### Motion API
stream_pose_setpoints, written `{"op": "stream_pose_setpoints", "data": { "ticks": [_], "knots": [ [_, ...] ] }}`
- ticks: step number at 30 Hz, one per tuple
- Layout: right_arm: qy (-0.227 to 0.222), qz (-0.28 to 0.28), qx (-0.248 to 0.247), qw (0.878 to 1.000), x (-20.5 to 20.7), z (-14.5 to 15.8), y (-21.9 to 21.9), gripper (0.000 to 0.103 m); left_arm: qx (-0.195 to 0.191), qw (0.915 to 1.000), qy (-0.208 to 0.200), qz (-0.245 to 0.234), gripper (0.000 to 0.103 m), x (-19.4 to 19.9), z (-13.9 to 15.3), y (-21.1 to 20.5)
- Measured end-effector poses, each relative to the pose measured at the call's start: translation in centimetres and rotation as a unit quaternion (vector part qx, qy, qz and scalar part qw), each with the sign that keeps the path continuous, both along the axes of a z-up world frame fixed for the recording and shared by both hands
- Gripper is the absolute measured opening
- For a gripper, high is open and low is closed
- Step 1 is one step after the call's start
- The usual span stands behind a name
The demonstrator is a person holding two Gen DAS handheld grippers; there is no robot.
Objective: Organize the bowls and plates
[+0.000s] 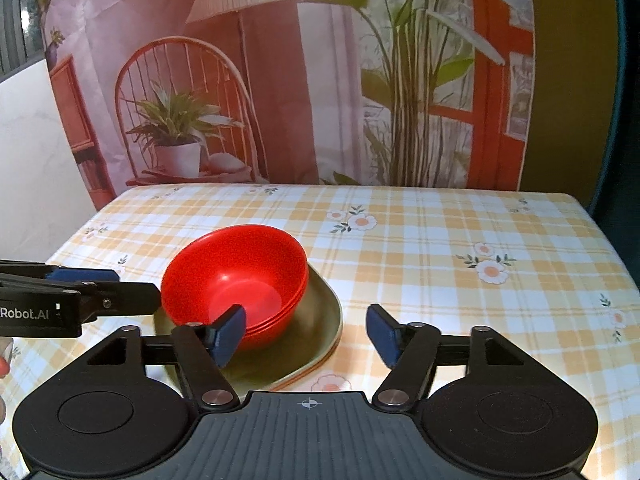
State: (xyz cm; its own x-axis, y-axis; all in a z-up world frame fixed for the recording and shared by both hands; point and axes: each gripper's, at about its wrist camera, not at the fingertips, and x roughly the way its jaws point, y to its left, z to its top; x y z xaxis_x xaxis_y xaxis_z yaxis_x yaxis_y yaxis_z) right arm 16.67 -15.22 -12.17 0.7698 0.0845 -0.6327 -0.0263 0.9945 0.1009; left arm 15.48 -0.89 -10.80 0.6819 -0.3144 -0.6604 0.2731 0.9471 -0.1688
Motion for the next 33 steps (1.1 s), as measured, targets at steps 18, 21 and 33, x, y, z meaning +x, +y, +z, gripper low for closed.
{"op": "stream_pose_setpoints", "data": {
  "ticks": [18, 21, 33],
  "knots": [
    [-0.056, -0.024, -0.004, 0.998, -7.3, 7.6, 0.2, 0.103, 0.088, 0.9900, -0.101, 0.044, 0.103, -6.9, 8.0, 1.4],
    [-0.075, -0.032, -0.004, 0.997, -8.7, 9.7, 0.1, 0.103, 0.134, 0.9800, -0.135, 0.057, 0.103, -8.7, 9.8, 0.7],
    [-0.125, -0.051, -0.031, 0.990, -12.6, 16.0, 0.5, 0.103, 0.083, 0.9735, -0.202, 0.067, 0.103, -13.8, 15.9, 2.2]
  ]
}}
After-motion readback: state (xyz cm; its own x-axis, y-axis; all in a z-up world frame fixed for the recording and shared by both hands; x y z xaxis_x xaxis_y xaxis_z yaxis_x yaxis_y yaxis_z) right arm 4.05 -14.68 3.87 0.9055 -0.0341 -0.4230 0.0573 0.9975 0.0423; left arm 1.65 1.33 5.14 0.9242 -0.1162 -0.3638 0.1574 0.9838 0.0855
